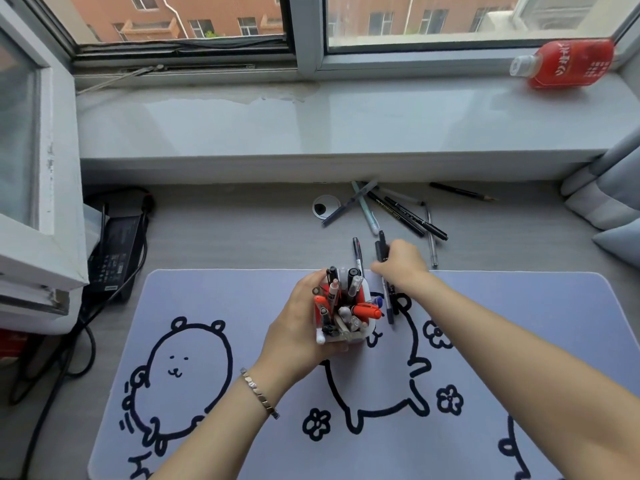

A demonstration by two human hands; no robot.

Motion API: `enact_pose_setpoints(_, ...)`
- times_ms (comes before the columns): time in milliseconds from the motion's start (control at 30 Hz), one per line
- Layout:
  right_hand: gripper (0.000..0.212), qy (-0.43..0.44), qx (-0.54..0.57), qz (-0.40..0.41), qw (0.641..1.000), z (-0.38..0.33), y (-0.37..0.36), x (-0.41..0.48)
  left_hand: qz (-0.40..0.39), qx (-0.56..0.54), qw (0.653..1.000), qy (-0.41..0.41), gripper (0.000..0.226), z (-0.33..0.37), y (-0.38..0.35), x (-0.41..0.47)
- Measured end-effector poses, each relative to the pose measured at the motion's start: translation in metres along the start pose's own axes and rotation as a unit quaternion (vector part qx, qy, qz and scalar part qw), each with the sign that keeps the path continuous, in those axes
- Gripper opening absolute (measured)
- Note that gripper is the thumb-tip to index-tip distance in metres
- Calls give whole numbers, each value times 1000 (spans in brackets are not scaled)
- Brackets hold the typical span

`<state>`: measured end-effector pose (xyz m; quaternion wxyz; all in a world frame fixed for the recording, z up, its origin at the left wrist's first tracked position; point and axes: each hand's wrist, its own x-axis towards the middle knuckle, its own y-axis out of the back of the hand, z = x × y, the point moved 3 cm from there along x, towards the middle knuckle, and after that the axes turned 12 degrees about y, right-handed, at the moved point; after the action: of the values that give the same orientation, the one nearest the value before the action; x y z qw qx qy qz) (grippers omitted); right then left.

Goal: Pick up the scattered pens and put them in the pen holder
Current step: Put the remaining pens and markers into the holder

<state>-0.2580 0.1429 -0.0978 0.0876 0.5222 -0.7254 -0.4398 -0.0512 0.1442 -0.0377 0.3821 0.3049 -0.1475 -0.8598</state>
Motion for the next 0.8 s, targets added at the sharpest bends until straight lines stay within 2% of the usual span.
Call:
enact_pose_setpoints(100, 7, 38, 141, 52, 988, -1, 33, -23, 1, -4, 1000, -3, 93, 0, 0, 0)
enact_pose_setpoints(200, 6, 88, 310, 135, 937, -14, 75, -64, 2, -6, 1000, 4, 94, -2, -1, 1)
enact_pose_setpoints(300, 17, 146, 393, 204, 885, -32, 100, -106, -2, -11, 1000, 2, 95, -3, -1, 1)
enact_pose_setpoints(367, 20, 184, 393, 227, 872, -44, 100, -128, -5, -20, 1000, 3, 94, -4, -2, 1)
enact_pose_setpoints(433, 19, 216, 367, 231, 875, -54, 93, -138, -5, -26, 1000, 7, 92, -4, -2, 1)
enact_pose_setpoints(500, 13, 226, 302, 211, 902, -60, 79, -137, 7, -5, 1000, 0, 95, -3, -2, 1)
enact_pose_setpoints(600, 20, 257, 219, 171, 926, -67, 49, -129, 5, -6, 1000, -3, 96, -3, -1, 1)
enact_pose_setpoints(700, 31, 303, 175, 147, 925, -71, 31, -121, 4, -10, 1000, 3, 95, -2, -1, 1)
enact_pose_setpoints(800, 20, 337, 126, 184, 915, -71, 31, -116, 8, -10, 1000, 2, 96, -1, -2, 1)
